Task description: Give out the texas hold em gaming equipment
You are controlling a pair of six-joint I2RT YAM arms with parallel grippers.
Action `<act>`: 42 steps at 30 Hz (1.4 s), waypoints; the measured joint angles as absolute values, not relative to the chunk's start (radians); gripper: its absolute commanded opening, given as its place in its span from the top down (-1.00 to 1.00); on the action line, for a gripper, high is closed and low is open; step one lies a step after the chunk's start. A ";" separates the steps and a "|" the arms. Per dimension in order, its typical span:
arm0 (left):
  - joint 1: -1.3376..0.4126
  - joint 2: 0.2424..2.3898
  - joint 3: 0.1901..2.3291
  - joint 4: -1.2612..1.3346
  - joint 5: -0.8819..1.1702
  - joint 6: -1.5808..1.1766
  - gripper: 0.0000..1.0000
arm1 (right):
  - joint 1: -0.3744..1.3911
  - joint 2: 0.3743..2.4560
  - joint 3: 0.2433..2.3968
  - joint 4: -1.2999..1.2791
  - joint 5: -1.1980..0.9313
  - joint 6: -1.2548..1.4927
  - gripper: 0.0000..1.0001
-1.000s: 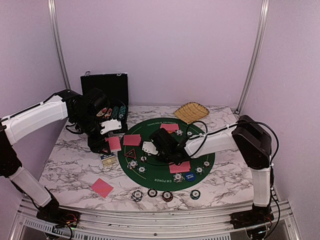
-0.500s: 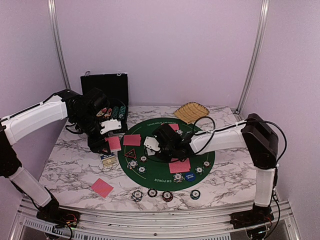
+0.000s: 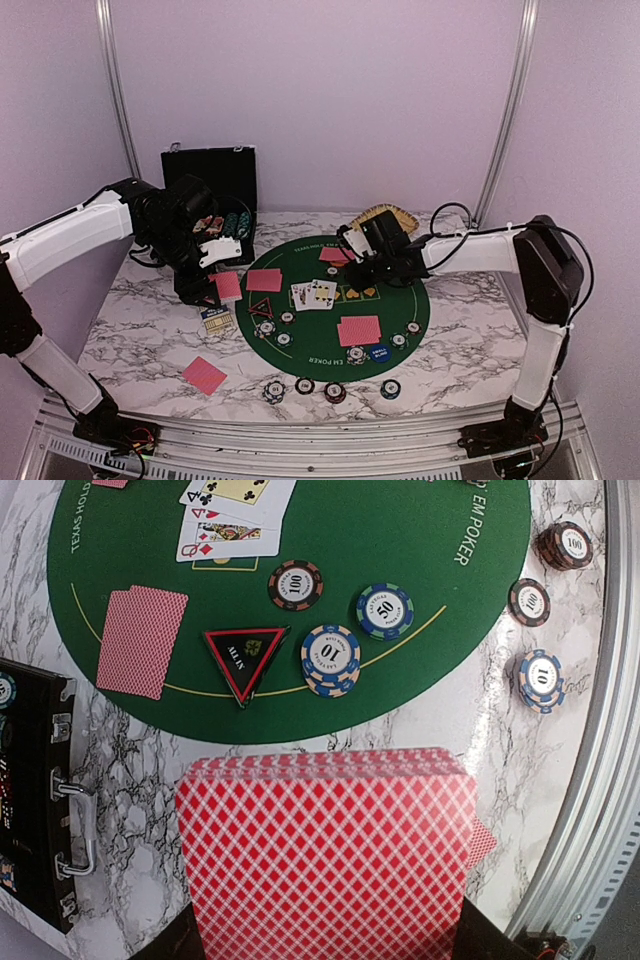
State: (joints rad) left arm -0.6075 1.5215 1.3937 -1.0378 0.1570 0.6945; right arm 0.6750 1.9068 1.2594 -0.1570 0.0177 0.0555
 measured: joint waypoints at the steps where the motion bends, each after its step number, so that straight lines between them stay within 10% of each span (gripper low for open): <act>1: -0.607 1.522 1.394 -1.038 0.157 0.694 1.00 | 0.675 1.917 1.256 -0.159 0.002 0.069 0.36; 30: -0.607 1.522 1.394 -1.038 0.157 0.694 1.00 | 0.749 1.836 0.991 -0.093 -0.114 0.262 0.52; 36: -0.607 1.522 1.394 -1.038 0.160 0.694 1.00 | 0.751 1.808 1.045 -0.161 -0.129 0.305 -0.25; 42: -0.607 1.522 1.394 -1.038 0.168 0.694 1.00 | 0.788 1.798 1.180 -0.040 -0.265 0.449 -0.61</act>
